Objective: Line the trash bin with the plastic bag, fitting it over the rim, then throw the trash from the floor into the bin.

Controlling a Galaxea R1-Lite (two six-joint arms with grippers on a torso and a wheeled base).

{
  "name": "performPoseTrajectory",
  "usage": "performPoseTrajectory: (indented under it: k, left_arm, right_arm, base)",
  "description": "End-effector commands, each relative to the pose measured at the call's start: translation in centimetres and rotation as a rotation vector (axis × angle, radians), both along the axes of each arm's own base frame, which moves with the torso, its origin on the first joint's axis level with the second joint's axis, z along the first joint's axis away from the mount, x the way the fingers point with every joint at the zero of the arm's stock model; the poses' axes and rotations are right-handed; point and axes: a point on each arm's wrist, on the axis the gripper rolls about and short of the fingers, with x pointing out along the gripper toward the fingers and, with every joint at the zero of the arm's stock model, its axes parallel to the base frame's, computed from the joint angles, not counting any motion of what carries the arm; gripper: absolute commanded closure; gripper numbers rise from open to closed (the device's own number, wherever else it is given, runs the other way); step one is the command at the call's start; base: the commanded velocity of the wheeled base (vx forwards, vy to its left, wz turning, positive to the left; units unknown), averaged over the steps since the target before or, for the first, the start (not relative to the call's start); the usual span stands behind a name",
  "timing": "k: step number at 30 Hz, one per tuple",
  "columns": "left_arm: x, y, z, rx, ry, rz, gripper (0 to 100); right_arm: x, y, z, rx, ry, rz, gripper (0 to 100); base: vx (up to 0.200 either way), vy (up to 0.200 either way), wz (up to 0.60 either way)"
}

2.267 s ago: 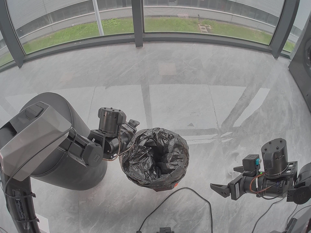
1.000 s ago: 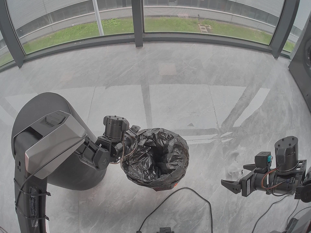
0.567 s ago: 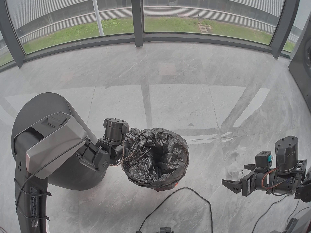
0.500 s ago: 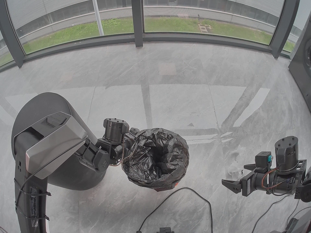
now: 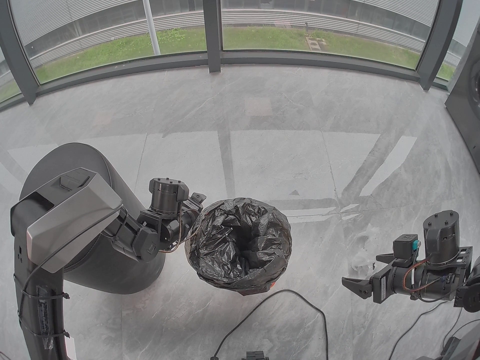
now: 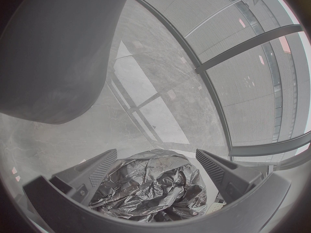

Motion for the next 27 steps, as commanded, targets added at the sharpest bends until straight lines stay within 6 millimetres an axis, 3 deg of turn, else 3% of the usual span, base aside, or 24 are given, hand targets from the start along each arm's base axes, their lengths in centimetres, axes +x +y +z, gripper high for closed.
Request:
performPoseTrajectory:
  k: [1,10,19,21,23,25,27]
  left_arm:
    - [-0.2,0.2,1.0,-0.009,-0.018,0.001,0]
    - [-0.6,0.2,2.9,-0.025,-0.055,-0.004,0]
    - [-2.0,-1.3,6.1,-0.063,-0.121,-0.047,0]
    - [-2.5,-1.6,6.8,-0.068,-0.134,-0.06,0]
    - [-4.6,-2.4,8.4,-0.075,-0.153,-0.105,0]
    - [-6.6,-3.0,8.4,-0.059,-0.132,-0.146,0]
    - [-6.8,-3.0,8.3,-0.054,-0.129,-0.15,0]
  right_arm:
    - [0.1,0.1,-0.1,-0.004,0.006,0.001,0]
    - [0.3,-0.1,-0.1,-0.003,0.002,-0.011,0]
    - [2.0,-2.2,-0.4,-0.023,0.021,-0.145,0]
    - [2.6,-2.7,-0.5,-0.033,0.023,-0.174,0]
    - [3.7,-4.3,-1.1,-0.082,0.034,-0.214,0]
    - [4.3,-5.3,-1.9,-0.133,0.058,-0.228,0]
    - [4.4,-5.4,-1.9,-0.137,0.058,-0.229,0]
  base:
    - [0.0,0.0,0.0]
    - [0.0,0.0,0.0]
    - [0.0,0.0,0.0]
    - [0.0,0.0,0.0]
    - [0.0,0.0,0.0]
    - [0.0,0.0,0.0]
    - [0.0,0.0,0.0]
